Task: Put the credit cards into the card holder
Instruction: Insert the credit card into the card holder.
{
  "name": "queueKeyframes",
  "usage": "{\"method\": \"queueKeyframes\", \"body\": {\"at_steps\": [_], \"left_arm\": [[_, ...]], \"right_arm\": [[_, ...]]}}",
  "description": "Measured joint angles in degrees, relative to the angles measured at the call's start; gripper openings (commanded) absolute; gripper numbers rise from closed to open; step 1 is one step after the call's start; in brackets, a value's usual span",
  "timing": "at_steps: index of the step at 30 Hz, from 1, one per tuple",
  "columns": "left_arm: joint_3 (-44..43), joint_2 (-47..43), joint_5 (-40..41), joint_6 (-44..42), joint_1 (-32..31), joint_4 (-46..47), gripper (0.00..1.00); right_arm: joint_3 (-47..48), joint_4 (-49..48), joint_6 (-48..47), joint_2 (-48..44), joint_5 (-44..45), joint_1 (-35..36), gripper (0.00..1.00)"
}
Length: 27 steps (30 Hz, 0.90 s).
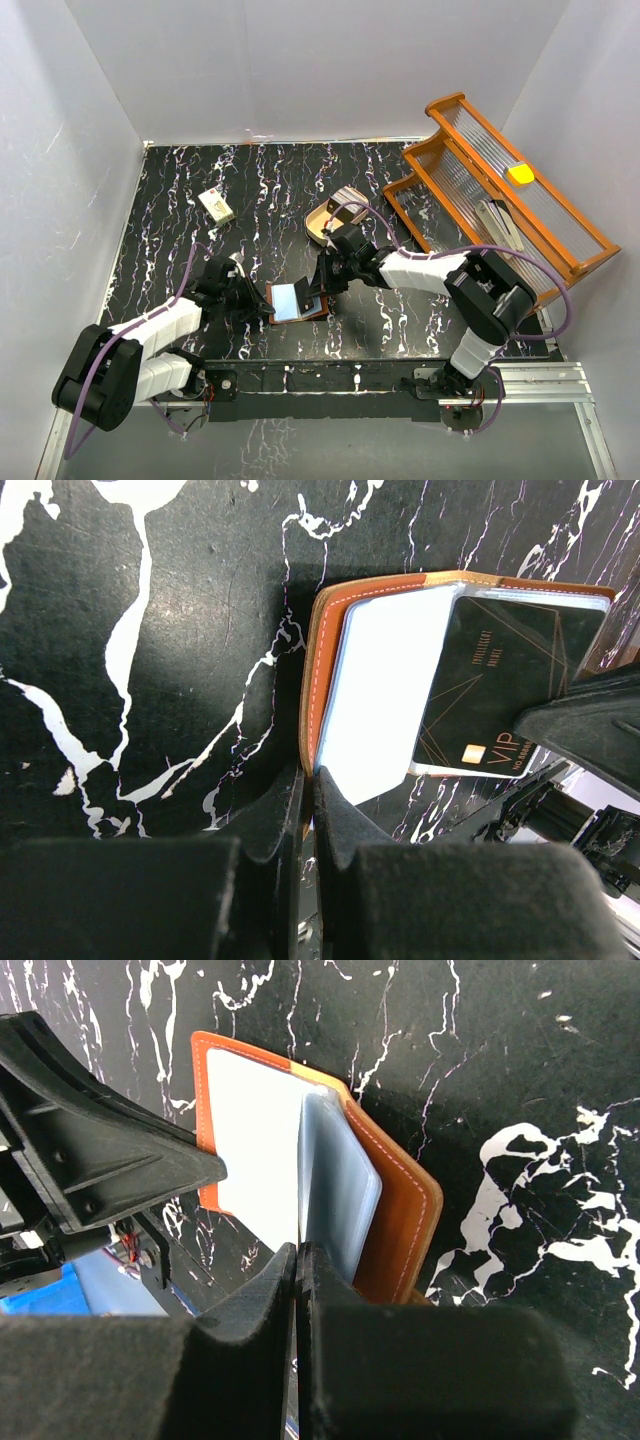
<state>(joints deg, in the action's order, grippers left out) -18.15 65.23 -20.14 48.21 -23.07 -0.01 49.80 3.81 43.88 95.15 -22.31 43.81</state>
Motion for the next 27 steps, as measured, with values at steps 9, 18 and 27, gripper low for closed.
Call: {"method": "queueKeyframes", "body": {"at_steps": [9, 18, 27], "left_arm": [[0.00, -0.02, -0.02, 0.17, -0.02, 0.00, 0.00], [0.00, -0.02, -0.11, 0.33, 0.00, -0.02, 0.00], [0.00, -0.07, -0.31, 0.48, 0.00, -0.04, 0.00]], "right_arm": [[-0.81, -1.49, 1.53, 1.03, -0.11, 0.00, 0.00], [-2.03, -3.30, 3.28, 1.09, -0.28, 0.00, 0.00], [-3.80, -7.76, 5.97, 1.97, -1.90, -0.26, 0.00]]}}
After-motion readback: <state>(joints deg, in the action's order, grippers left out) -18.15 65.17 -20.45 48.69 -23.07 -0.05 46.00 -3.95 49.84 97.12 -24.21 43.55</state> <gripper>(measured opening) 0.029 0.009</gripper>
